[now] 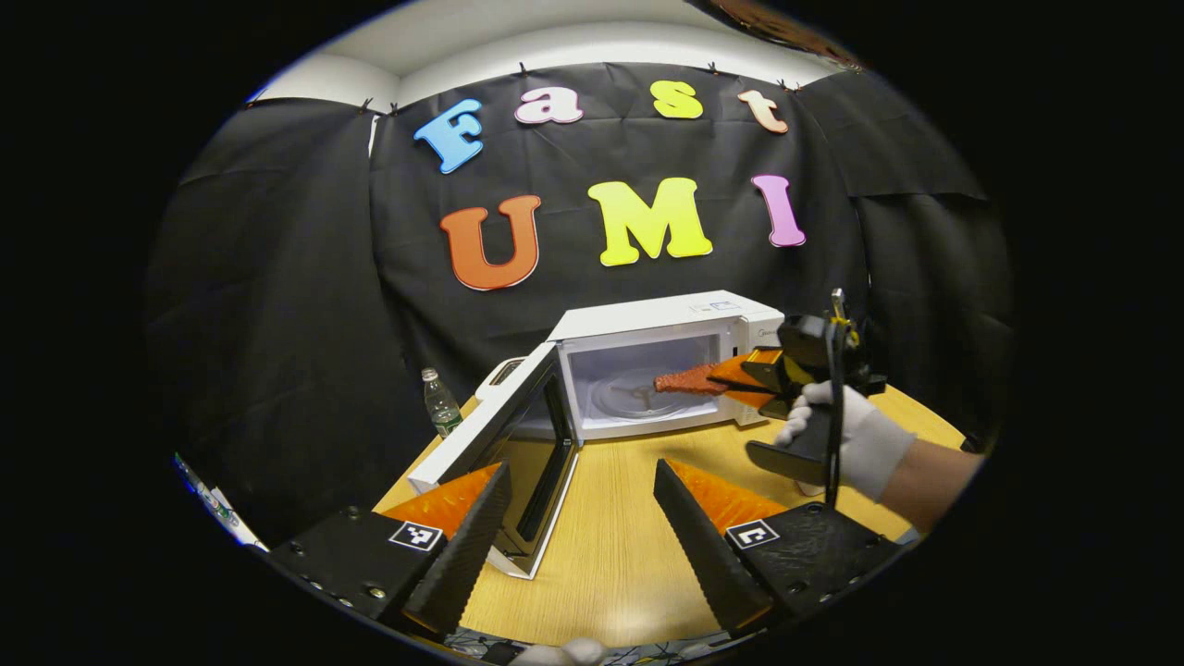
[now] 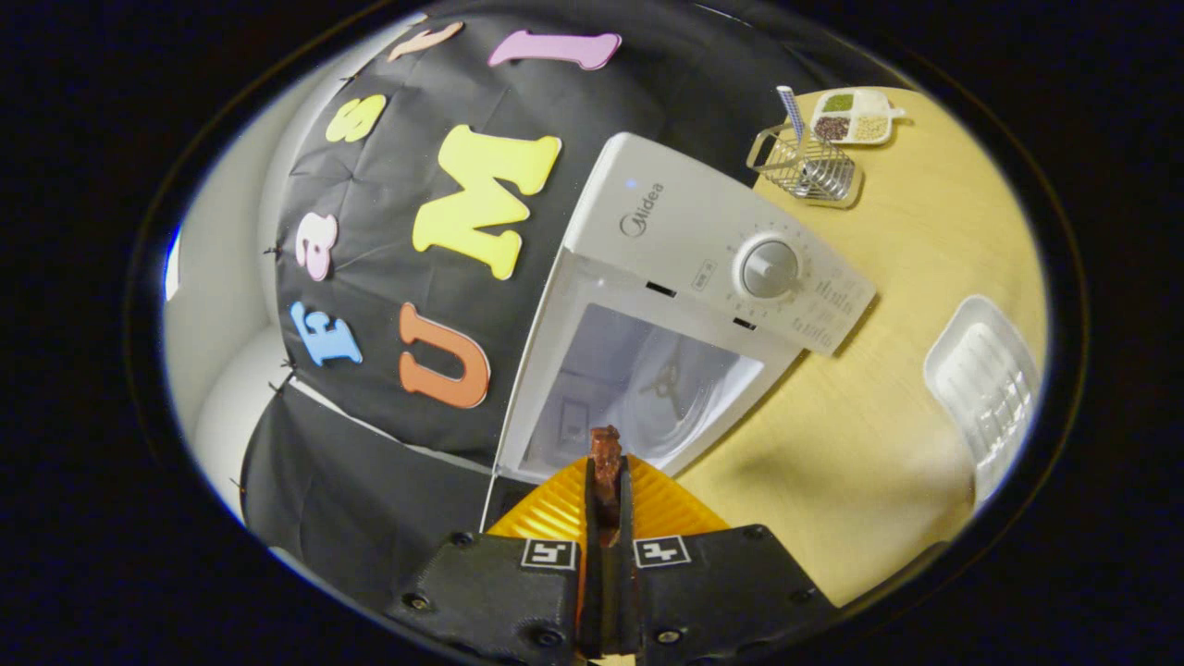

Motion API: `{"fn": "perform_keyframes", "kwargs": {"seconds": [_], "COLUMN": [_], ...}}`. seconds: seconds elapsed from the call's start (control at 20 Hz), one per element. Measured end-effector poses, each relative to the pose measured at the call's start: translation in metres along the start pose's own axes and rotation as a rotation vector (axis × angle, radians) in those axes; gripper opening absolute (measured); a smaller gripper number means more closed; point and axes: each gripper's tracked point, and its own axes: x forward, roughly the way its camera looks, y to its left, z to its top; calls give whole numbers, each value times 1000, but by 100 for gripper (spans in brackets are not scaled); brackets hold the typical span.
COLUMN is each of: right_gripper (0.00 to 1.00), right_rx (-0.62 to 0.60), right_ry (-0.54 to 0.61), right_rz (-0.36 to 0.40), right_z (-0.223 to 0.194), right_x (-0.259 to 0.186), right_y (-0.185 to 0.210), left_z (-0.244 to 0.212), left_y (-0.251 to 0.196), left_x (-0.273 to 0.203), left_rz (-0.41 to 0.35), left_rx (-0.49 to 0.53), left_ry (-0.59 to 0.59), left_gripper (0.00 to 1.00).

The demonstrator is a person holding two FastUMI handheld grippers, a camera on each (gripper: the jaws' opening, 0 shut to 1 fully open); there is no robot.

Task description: Open the microwave oven with the left hand, put the food in, and close the microwave oven.

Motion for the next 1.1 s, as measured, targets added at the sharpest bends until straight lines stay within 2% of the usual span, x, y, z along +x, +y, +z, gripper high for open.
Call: {"fn": "perform_keyframes", "kwargs": {"seconds": [0.25, 0.45, 0.7, 0.95, 1.0, 1.05, 1.1], "right_gripper": [10, 9, 9, 11, 2, 14, 17], "right_rx": [88, 122, 119, 125, 75, 25, -13], "right_ry": [-181, -266, -276, -308, -312, -323, -338], "right_rz": [-40, -107, -150, -180, -196, -219, -256], "right_z": [-6, -13, -26, -20, -20, -19, -18], "right_x": [62, 101, 146, 181, 183, 183, 182], "right_y": [-8, -27, -46, -53, -55, -54, -60], "left_z": [-15, -23, -25, -27, -28, -32, -32], "left_y": [9, 16, 27, 32, 32, 33, 34], "left_x": [-4, -6, 1, 9, 10, 11, 11], "left_rz": [-3, -8, 8, 16, 18, 22, 24], "left_rx": [8, 3, 10, 3, 2, -1, -5], "left_ry": [16, 43, 48, 59, 59, 72, 76], "left_gripper": [95, 95, 95, 95, 95, 95, 95]}}
